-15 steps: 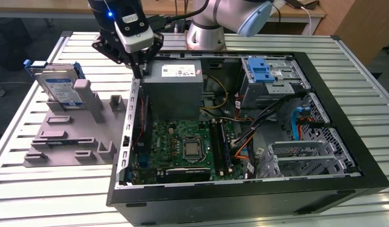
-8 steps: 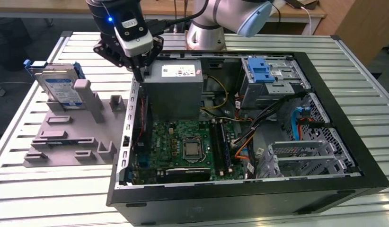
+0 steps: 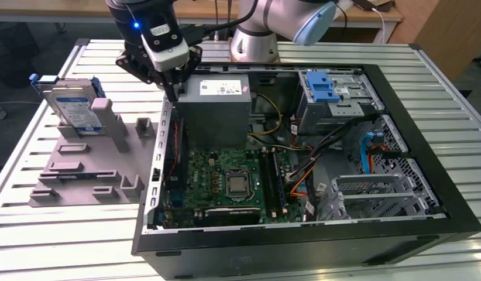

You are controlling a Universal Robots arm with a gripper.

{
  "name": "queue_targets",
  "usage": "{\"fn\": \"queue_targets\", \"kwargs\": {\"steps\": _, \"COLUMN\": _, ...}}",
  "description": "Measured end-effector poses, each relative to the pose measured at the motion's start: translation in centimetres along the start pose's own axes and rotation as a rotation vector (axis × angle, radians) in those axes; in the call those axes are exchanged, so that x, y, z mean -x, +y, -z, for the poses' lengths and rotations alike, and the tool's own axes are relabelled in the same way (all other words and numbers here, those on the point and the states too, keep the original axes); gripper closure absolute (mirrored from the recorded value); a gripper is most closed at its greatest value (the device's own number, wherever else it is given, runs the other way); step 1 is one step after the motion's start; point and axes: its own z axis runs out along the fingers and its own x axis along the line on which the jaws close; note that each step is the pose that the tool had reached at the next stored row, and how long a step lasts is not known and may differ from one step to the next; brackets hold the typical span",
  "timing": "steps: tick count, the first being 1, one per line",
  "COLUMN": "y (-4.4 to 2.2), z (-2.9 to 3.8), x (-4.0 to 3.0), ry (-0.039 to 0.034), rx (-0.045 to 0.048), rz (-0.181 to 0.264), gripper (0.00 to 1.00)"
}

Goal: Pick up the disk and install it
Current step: 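Reach for the disk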

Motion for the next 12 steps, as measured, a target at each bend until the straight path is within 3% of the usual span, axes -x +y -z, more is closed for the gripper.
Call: {"fn": "queue_targets", "kwargs": {"steps": 12, "y": -0.02, "z": -0.22, "x": -0.12, "ry": 0.0002, "rx": -0.0002, "rz": 0.000, "gripper": 0.89}}
